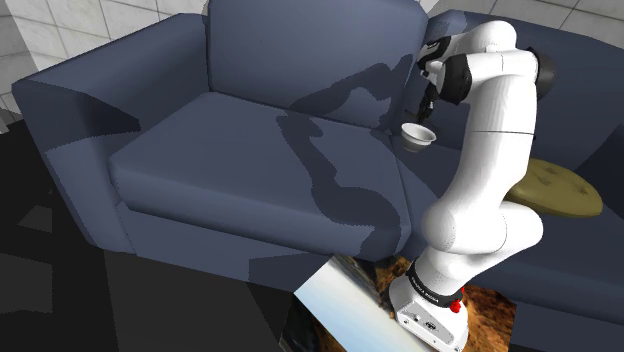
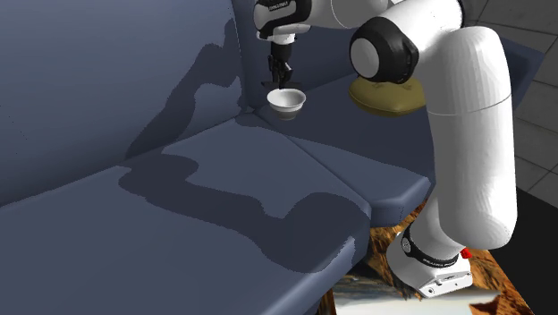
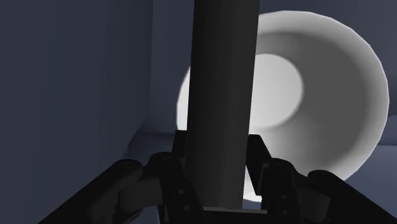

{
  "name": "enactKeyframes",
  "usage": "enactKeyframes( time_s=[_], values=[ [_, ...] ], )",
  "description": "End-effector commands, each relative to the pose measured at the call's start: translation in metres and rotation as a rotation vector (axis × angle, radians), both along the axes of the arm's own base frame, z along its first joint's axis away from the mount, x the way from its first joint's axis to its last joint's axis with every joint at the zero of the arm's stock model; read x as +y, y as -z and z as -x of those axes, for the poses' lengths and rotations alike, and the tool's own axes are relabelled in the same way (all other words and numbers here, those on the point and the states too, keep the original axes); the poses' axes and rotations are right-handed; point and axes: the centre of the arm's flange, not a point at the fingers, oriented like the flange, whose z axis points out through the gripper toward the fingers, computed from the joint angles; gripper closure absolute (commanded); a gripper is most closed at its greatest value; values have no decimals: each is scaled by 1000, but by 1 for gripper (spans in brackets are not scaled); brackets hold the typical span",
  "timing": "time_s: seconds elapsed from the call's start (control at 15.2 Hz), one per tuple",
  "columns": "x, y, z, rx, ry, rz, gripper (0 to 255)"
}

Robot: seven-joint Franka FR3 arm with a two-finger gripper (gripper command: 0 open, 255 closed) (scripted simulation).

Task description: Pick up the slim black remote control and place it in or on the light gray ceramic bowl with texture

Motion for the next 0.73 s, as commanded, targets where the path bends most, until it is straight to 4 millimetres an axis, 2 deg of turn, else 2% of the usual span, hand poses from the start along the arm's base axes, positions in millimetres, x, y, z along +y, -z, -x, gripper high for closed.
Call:
enactKeyframes(
  time_s=[0.0, 0.07, 0.13, 0.26, 0.4, 0.46, 0.66],
  values=[
    [-6, 27, -7, 20, 1, 14, 255],
    [-6, 27, -7, 20, 1, 14, 255],
    [1, 32, -7, 20, 1, 14, 0],
    [2, 28, -5, 20, 1, 14, 0],
    [-2, 34, 0, 21, 1, 15, 0],
    [-6, 27, -7, 20, 1, 14, 0],
    [-3, -12, -5, 20, 1, 14, 0]
  ],
)
